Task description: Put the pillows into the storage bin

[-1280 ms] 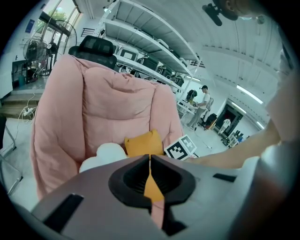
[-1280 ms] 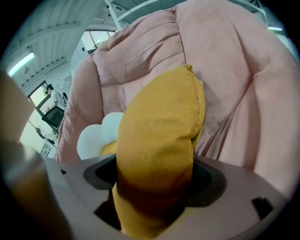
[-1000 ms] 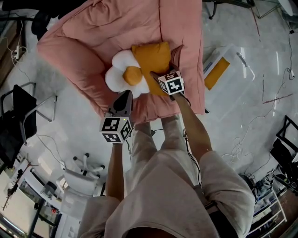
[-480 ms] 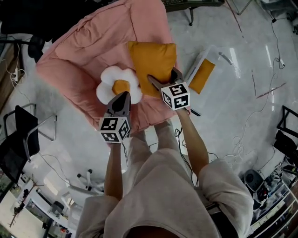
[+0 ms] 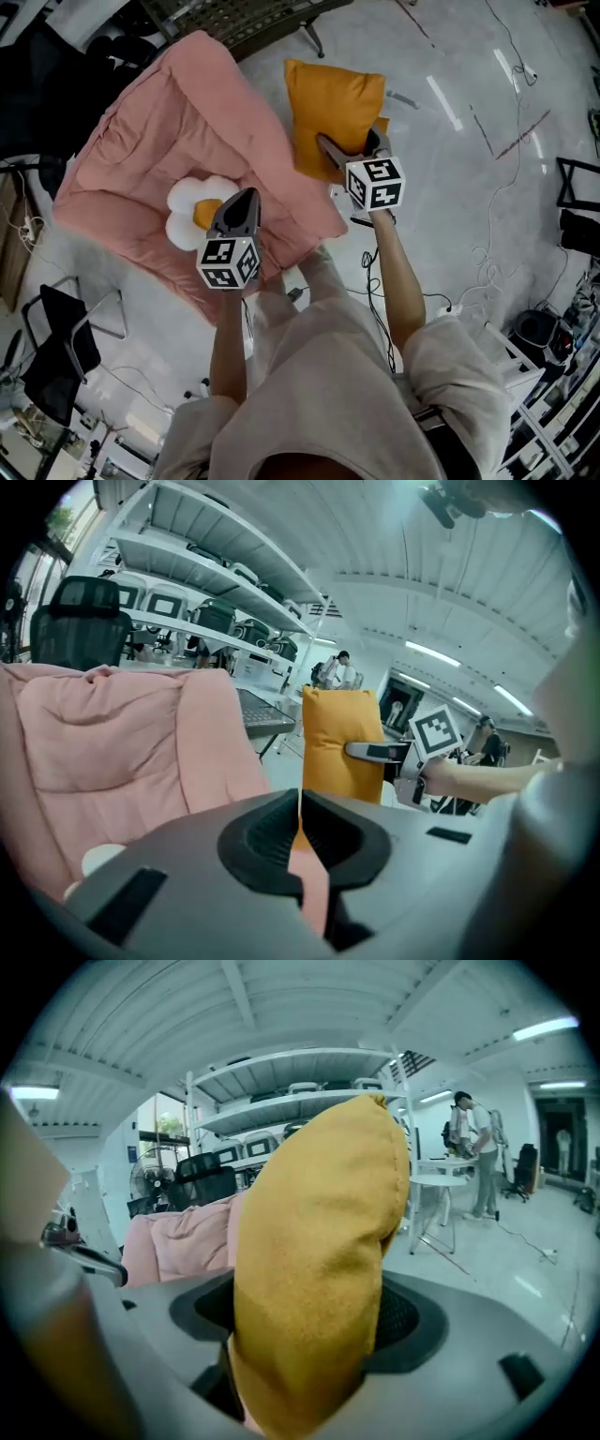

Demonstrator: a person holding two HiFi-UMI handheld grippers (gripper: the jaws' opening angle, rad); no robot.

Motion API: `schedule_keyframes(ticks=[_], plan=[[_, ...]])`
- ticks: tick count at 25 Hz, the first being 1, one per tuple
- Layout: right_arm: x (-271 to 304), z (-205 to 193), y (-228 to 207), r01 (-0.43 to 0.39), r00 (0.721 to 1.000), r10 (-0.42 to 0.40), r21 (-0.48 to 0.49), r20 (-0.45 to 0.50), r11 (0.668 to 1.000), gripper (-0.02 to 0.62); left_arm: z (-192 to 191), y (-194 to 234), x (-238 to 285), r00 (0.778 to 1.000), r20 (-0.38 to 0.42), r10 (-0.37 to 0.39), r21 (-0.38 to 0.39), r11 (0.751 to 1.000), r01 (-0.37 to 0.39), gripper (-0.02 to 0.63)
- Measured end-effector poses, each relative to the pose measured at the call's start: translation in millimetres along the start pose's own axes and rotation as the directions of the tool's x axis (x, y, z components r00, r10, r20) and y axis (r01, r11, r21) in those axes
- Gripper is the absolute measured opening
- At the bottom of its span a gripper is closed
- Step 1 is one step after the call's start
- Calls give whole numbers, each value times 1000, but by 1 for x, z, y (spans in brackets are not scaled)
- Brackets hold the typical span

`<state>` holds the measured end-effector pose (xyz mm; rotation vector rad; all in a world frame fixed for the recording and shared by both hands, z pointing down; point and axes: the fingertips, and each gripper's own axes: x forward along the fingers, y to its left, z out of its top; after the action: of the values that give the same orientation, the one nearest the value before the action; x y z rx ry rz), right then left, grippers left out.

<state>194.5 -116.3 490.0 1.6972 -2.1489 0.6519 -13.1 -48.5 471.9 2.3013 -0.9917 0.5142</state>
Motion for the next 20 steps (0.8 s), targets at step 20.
schedule_keyframes(ticks=[20], plan=[[-123,-253,-262,427,886,-317,328,-339,843,425,-33,-142,146,944,-230,-236,130,954,270,17]])
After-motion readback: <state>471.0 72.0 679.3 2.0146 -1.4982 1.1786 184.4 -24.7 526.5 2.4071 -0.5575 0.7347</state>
